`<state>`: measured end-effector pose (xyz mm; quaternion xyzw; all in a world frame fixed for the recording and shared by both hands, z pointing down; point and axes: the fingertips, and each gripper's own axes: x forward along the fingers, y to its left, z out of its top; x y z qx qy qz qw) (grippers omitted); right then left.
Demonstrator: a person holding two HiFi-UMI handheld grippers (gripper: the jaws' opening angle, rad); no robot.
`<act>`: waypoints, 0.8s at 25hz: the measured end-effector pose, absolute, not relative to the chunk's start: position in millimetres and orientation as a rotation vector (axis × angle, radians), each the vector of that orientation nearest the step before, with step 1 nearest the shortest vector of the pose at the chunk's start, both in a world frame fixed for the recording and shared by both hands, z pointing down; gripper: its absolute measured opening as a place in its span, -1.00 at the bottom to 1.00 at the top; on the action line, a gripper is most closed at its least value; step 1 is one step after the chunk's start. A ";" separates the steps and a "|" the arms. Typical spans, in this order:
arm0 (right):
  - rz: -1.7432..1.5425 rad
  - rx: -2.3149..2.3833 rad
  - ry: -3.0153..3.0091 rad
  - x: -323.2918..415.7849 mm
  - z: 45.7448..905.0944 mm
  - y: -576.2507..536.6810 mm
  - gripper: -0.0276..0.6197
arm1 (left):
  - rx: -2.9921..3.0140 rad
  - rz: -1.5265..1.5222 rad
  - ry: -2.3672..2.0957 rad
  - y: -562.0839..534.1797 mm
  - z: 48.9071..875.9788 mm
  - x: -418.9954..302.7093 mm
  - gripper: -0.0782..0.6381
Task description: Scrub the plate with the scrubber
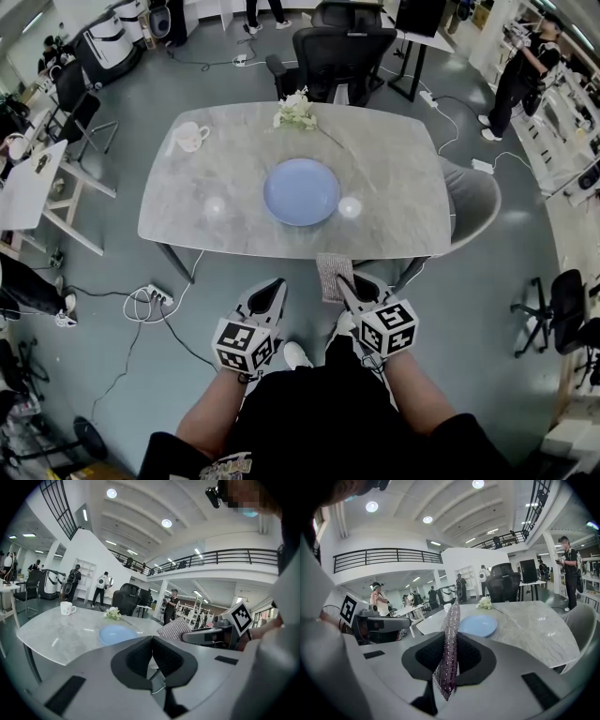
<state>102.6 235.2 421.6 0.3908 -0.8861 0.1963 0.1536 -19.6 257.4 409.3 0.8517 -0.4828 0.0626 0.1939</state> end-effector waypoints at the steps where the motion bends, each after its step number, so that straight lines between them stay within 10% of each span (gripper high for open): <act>1: 0.561 1.119 -2.540 102.0 421.9 235.3 -0.69 | 2.389 0.175 -1.354 257.5 409.2 -20.0 -0.73; 20: 0.551 1.128 -2.540 103.9 420.6 233.5 -0.70 | 2.406 0.176 -1.344 253.0 407.3 -17.6 -0.73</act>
